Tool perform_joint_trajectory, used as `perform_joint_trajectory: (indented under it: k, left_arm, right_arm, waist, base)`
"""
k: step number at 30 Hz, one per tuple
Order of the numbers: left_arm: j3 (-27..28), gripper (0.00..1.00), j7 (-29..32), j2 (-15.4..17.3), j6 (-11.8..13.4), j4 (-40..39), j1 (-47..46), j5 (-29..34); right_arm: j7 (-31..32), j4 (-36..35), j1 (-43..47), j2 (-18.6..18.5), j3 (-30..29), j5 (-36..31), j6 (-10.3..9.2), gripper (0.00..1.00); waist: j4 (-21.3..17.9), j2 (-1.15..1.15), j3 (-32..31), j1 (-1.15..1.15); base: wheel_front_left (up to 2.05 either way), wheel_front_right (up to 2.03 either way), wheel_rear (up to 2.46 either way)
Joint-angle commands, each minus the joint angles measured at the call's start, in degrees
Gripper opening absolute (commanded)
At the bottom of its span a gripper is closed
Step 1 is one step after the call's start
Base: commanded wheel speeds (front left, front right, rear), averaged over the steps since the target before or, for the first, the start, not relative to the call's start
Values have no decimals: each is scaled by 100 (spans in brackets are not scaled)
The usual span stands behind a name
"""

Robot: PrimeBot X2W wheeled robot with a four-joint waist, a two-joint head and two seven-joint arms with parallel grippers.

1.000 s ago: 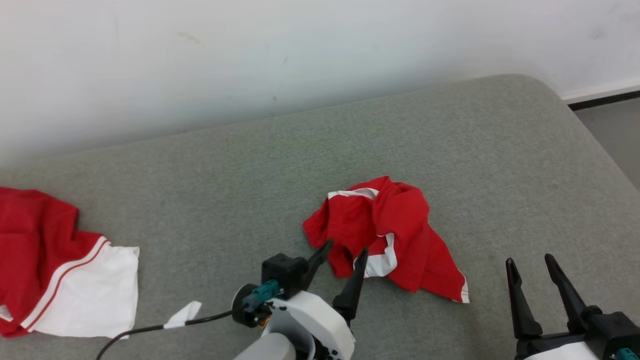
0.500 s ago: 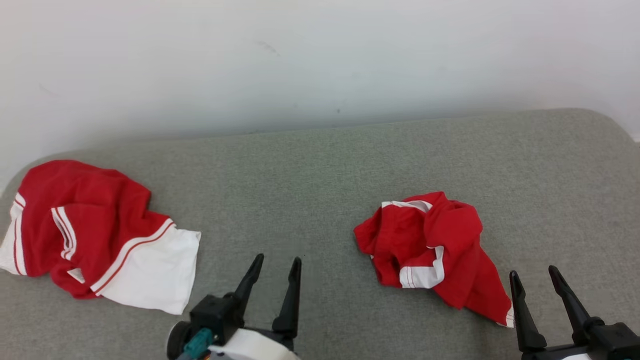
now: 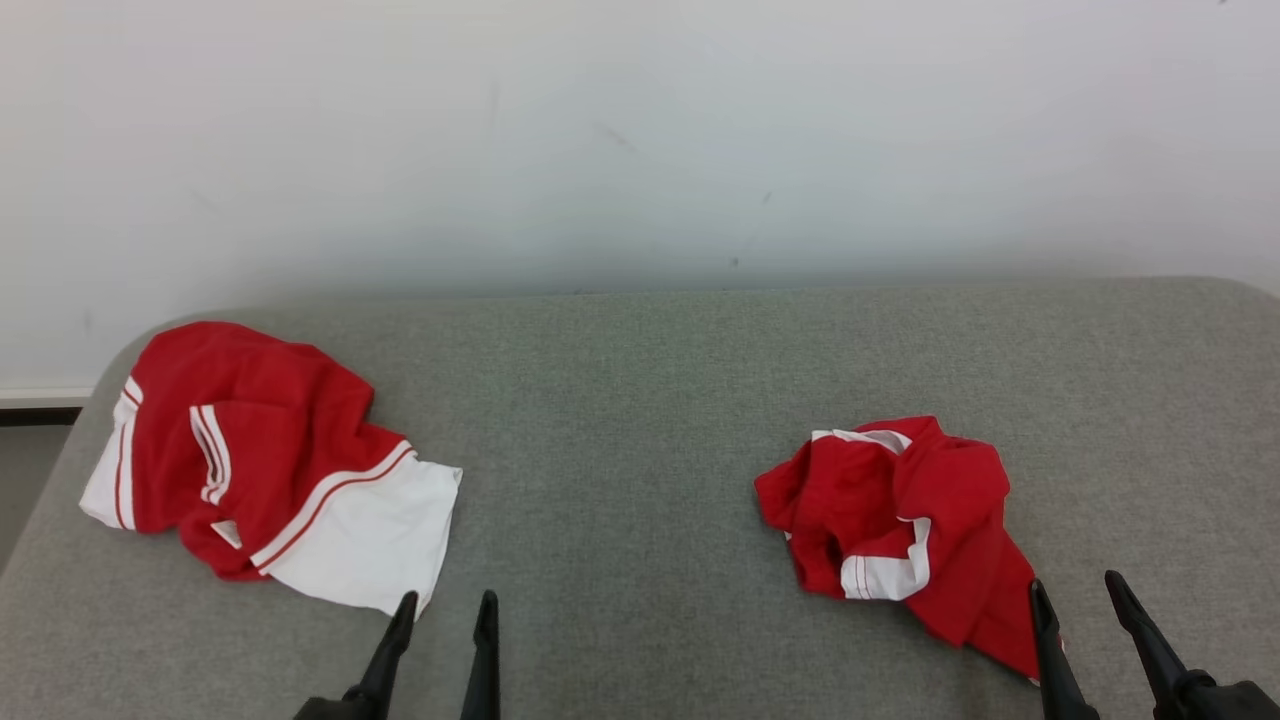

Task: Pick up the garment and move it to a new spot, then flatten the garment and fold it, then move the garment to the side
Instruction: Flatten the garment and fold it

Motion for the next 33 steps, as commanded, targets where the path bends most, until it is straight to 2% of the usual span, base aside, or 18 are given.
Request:
perform_joint_trajectory:
  k: [1, 5, 14, 33]
  left_arm:
    - [124, 100, -3, -24, -68, -70, 172, 106]
    - [380, 100, -3, -53, -214, -130, 364, 262]
    - [747, 100, -3, -91, -330, -113, 544, 372]
    - [719, 100, -3, -97, -399, -44, 549, 251]
  right_arm:
    - [2, -1, 90, -38, -35, -14, 0, 100]
    - [2, -13, 178, -39, -70, 5, 0, 100]
    - [3, 71, 330, -61, -95, 25, 0, 100]
    - [3, 104, 280, -19, -41, 44, 0, 100]
  waist:
    - [35, 0, -34, 0]
    - [60, 0, -89, 0]
    - [-35, 0, -225, 0]
    - [-137, 0, -241, 0]
  base:
    - [0, 0, 0]
    - [0, 0, 0]
    - [0, 0, 0]
    - [0, 0, 0]
